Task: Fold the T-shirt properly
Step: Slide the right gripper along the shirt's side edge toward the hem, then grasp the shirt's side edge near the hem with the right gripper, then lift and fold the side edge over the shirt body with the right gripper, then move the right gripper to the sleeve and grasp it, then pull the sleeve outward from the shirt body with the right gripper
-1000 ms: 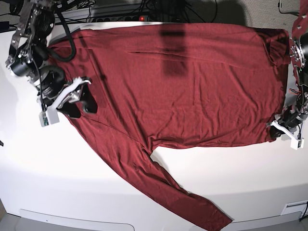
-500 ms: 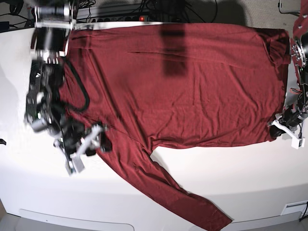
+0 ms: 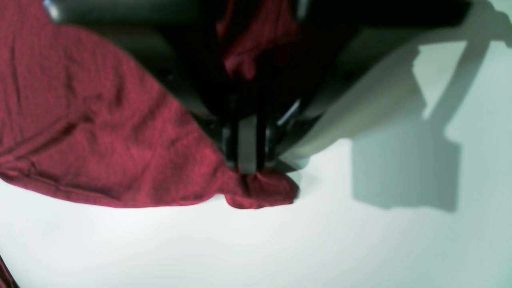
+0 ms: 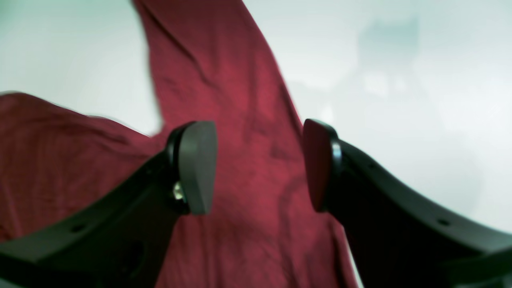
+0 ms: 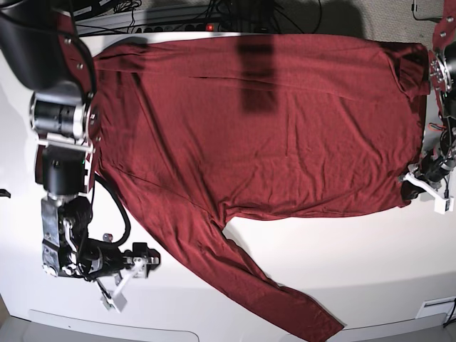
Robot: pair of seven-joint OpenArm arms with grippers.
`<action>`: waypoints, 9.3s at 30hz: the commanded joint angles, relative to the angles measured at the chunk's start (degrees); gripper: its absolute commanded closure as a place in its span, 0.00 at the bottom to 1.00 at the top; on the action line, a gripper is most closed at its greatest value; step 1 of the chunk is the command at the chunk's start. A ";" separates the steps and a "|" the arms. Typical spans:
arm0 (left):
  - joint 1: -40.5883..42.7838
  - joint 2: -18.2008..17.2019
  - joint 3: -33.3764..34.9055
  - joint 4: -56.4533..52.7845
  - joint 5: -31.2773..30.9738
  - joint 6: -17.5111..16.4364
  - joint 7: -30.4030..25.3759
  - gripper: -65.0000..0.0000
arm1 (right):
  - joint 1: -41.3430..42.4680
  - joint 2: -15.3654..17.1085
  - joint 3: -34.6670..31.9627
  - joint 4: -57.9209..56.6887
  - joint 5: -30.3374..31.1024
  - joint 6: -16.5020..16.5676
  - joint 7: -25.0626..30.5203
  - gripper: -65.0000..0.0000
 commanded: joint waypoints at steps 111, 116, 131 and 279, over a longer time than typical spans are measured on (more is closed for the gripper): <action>19.10 -16.41 -0.04 25.29 -33.51 0.56 16.55 1.00 | -44.30 4.92 19.17 56.22 14.40 4.67 -3.30 1.00; 25.00 -18.64 -0.31 30.53 -36.35 0.56 16.50 1.00 | -47.56 5.57 21.75 56.22 16.94 4.67 -3.74 1.00; 35.67 -16.68 -5.75 35.12 -39.23 0.56 20.74 1.00 | -52.92 5.51 22.69 56.22 16.92 4.67 -3.72 1.00; 34.71 -14.78 -5.73 52.48 -37.79 0.56 13.90 0.53 | -14.58 -24.25 -7.04 11.26 41.03 4.67 -30.96 1.00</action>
